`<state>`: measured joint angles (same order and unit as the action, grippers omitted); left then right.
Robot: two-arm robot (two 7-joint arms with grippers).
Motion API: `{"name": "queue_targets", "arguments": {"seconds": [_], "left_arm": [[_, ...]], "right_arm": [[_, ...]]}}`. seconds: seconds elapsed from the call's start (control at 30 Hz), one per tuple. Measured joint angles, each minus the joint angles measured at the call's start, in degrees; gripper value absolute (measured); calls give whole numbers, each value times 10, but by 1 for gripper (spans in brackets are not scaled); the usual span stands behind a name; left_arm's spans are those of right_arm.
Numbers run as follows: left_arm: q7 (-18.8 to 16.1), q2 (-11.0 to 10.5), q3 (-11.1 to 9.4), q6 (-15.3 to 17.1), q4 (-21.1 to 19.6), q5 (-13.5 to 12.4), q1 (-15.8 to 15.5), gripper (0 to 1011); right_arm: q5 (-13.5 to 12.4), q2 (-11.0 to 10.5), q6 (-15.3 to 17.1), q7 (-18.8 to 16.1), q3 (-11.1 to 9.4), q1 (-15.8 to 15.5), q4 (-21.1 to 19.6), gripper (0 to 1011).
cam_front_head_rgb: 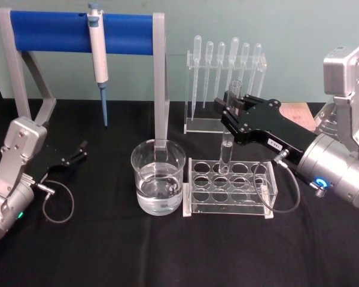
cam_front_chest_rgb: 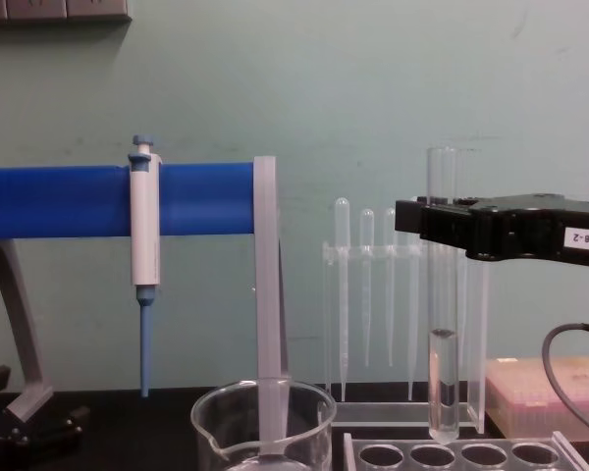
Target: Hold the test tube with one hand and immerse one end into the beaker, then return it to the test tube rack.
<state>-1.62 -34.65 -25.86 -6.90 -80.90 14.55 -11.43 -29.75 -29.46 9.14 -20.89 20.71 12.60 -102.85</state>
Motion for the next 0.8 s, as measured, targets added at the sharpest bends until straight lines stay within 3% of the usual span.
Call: {"name": "queue_targets", "arguments": {"seconds": [0.53, 0.8], "left_arm": [[0, 0, 0, 0, 0, 0, 0, 1000], [0, 0, 0, 0, 0, 0, 0, 1000]], "right_arm": [[1, 2, 2, 0, 1, 3, -2, 224], [5, 21, 13, -12, 26, 44, -2, 224]]}}
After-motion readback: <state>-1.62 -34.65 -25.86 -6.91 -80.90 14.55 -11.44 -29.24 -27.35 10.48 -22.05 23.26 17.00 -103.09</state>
